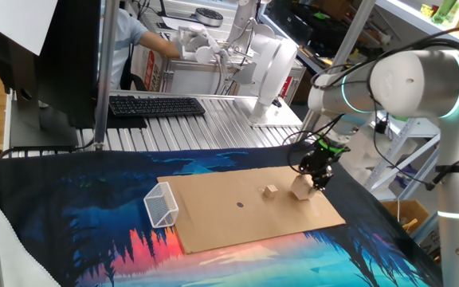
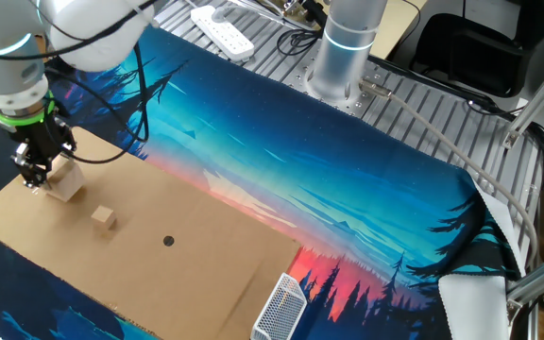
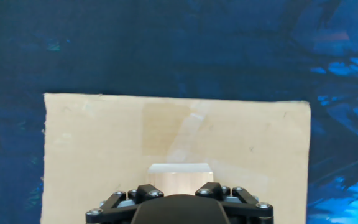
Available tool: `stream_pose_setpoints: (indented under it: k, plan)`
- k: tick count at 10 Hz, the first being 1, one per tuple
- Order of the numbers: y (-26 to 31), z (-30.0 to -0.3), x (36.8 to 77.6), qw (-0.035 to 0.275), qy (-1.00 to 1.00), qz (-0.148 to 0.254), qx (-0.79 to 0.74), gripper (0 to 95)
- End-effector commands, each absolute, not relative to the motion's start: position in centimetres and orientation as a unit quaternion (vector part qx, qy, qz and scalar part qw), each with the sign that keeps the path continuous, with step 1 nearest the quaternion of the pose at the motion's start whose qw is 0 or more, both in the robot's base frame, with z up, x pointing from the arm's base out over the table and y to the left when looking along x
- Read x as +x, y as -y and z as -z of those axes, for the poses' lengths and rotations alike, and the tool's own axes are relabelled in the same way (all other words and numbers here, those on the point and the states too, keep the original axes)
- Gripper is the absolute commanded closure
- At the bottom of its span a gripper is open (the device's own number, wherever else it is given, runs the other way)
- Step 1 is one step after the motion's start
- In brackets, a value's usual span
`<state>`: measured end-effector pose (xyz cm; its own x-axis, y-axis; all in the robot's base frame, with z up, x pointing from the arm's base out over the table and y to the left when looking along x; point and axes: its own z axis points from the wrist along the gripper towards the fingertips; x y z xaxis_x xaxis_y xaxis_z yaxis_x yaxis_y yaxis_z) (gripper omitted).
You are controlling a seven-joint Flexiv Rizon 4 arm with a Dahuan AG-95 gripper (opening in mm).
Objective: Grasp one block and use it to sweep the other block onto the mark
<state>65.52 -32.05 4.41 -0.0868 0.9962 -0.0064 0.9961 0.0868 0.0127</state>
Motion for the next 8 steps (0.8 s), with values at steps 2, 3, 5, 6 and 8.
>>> stream_pose_setpoints:
  k: [2,3,5,6,8]
  plan:
    - [30.7,-4.7,65.3,0.004,-0.736,-0.002,0.677,95.0]
    - [30.5,-4.7,65.2,0.004,-0.737,-0.003,0.676,95.0]
    - [29.9,-4.4,65.2,0.004,-0.736,-0.003,0.677,95.0]
    - [29.6,-4.0,65.2,0.005,-0.736,-0.003,0.677,95.0]
    - [29.3,-3.3,65.3,0.009,-0.734,-0.003,0.679,95.0]
